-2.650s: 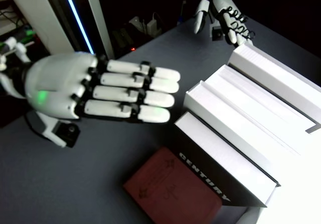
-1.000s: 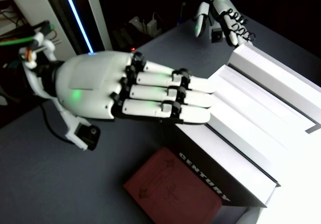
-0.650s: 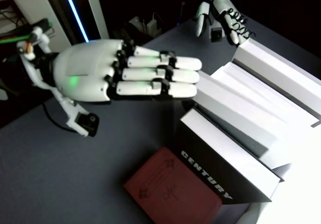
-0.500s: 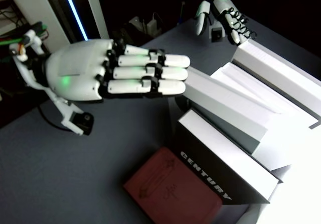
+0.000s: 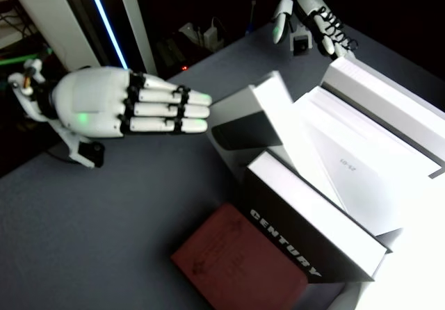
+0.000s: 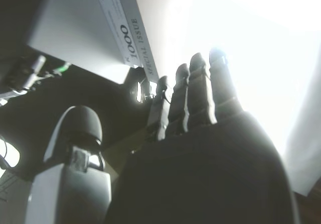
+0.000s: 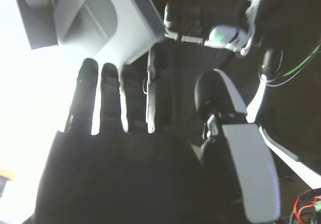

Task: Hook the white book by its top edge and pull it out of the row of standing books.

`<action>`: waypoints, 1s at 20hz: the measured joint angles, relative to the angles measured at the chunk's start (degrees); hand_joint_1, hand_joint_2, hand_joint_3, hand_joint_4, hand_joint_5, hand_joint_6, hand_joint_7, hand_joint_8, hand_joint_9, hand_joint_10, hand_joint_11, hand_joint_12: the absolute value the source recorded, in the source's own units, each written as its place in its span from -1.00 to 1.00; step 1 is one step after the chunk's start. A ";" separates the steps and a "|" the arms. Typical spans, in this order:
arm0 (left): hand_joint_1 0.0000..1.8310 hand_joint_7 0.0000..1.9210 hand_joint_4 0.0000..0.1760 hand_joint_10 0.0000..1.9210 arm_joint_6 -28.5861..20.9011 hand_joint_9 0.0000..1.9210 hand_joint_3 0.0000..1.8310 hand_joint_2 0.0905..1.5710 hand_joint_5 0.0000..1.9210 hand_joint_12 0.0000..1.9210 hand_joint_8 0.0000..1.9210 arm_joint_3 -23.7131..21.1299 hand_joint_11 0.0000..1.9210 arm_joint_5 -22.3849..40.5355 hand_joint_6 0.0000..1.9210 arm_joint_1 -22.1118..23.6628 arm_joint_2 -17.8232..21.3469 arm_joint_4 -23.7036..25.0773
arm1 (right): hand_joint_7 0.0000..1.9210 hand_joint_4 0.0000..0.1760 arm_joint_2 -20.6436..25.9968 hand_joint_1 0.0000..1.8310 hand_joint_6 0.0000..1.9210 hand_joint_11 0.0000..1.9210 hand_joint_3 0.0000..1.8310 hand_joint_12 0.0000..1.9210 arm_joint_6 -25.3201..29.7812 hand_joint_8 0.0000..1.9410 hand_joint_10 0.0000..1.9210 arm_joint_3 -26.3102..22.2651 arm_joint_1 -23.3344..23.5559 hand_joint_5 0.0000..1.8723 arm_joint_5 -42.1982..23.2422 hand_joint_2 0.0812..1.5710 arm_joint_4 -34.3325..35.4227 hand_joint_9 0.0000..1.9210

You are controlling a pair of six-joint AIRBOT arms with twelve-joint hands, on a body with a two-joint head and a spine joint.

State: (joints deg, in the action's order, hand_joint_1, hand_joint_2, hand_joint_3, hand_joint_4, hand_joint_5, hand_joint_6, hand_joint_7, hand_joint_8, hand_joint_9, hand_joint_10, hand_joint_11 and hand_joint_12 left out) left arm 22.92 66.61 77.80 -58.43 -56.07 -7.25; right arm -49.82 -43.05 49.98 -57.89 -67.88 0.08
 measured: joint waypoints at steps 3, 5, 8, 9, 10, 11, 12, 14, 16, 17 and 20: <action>-0.92 -1.00 -0.48 -1.00 0.00 -1.00 -1.00 0.68 -1.00 -1.00 -1.00 -0.02 -1.00 0.37 -1.00 0.00 0.07 0.04 | -0.87 -1.00 -1.49 -0.42 -0.88 -0.99 -0.99 -0.65 3.13 -0.99 -1.00 -0.48 -3.45 -0.43 -0.11 0.71 0.00 -1.00; -0.89 -1.00 -0.43 -1.00 0.02 -1.00 -1.00 0.68 -1.00 -1.00 -1.00 -0.02 -1.00 0.35 -1.00 0.00 0.07 -0.42 | -0.78 -1.00 -1.60 -0.46 -0.92 -1.00 -1.00 -0.27 4.09 -0.99 -0.96 -0.48 -5.62 -0.43 0.00 0.74 -0.31 -0.91; -0.95 -1.00 -0.55 -1.00 0.24 -1.00 -1.00 0.67 -1.00 -1.00 -1.00 -0.07 -1.00 0.61 -1.00 0.00 0.07 -0.68 | -0.79 -1.00 -1.92 -0.48 -0.96 -1.00 -1.00 -0.18 4.48 -1.00 -0.96 -0.46 -5.99 -0.45 0.94 0.75 1.38 -0.90; -0.95 -1.00 -0.41 -1.00 0.24 -1.00 -1.00 0.66 -1.00 -1.00 -1.00 -0.26 -1.00 0.70 -1.00 0.00 0.07 -0.70 | -0.80 -1.00 -1.92 -0.51 -0.98 -1.00 -1.00 -0.23 4.50 -1.00 -0.96 -0.46 -6.34 -0.48 0.79 0.76 1.88 -0.90; -0.91 -1.00 -0.50 -1.00 0.24 -1.00 -1.00 0.68 -1.00 -1.00 -1.00 -0.26 -1.00 0.70 -1.00 -0.02 0.07 -0.70 | -0.79 -1.00 -1.95 -0.57 -1.00 -1.00 -0.99 -0.25 4.55 -1.00 -0.96 -0.46 -6.58 -0.52 0.90 0.78 2.05 -0.88; -0.90 -1.00 -0.48 -1.00 0.26 -1.00 -1.00 0.69 -1.00 -1.00 -1.00 -0.26 -1.00 0.74 -1.00 -0.28 0.07 -0.98 | -0.75 -1.00 -1.92 -0.55 -0.99 -1.00 -1.00 -0.06 4.59 -0.99 -0.93 -0.48 -6.58 -0.51 1.07 0.76 1.86 -0.83; -0.93 -1.00 -0.41 -1.00 0.26 -1.00 -1.00 0.68 -1.00 -1.00 -1.00 -0.26 -1.00 0.87 -1.00 -0.44 0.07 -1.25 | -0.76 -1.00 -1.84 -0.53 -0.99 -1.00 -1.00 0.08 4.68 -1.00 -0.93 -0.48 -6.58 -0.53 1.01 0.75 1.86 -0.83; -0.93 -1.00 -0.37 -1.00 0.26 -1.00 -1.00 0.67 -1.00 -1.00 -1.00 -0.26 -1.00 1.09 -1.00 -0.44 0.07 -1.11 | -0.79 -1.00 -0.74 -0.52 -0.99 -1.00 -1.00 0.29 4.39 -1.00 -0.93 -1.05 -6.60 -0.57 0.48 0.74 2.60 -0.87; -0.88 -1.00 -0.52 -1.00 0.26 -1.00 -1.00 0.68 -0.99 -1.00 -1.00 -0.26 -1.00 1.09 -1.00 -0.44 0.07 -1.20 | -0.87 -1.00 0.94 -0.54 -0.98 -1.00 -1.00 -0.27 2.36 -0.99 -0.95 -2.08 -7.17 -0.69 -2.89 0.73 5.38 -0.98; -0.88 -1.00 -0.40 -1.00 0.26 -1.00 -1.00 0.68 -0.99 -1.00 -1.00 -0.28 -1.00 1.18 -1.00 -0.55 0.13 -1.11 | -0.89 -1.00 1.84 -0.59 -0.99 -1.00 -1.00 -0.76 1.38 -1.00 -0.98 -2.43 -8.07 -0.73 -5.18 0.75 6.84 -1.00; -0.87 -1.00 -0.48 -1.00 0.42 -1.00 -1.00 0.68 -1.00 -1.00 -1.00 -0.37 -1.00 1.36 -1.00 -1.11 0.42 -1.44 | -1.00 -0.84 2.99 -0.72 -1.00 -1.00 -0.98 -1.00 -0.26 -1.00 -1.00 -2.75 -10.99 -0.94 -9.53 0.83 11.63 -1.00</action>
State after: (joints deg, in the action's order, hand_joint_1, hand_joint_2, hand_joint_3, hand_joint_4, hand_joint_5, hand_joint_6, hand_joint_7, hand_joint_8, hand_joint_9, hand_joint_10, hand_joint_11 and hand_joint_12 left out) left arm 23.33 66.24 79.15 -59.55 -55.66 -8.69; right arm -46.83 -43.31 47.22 -68.88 -77.41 11.70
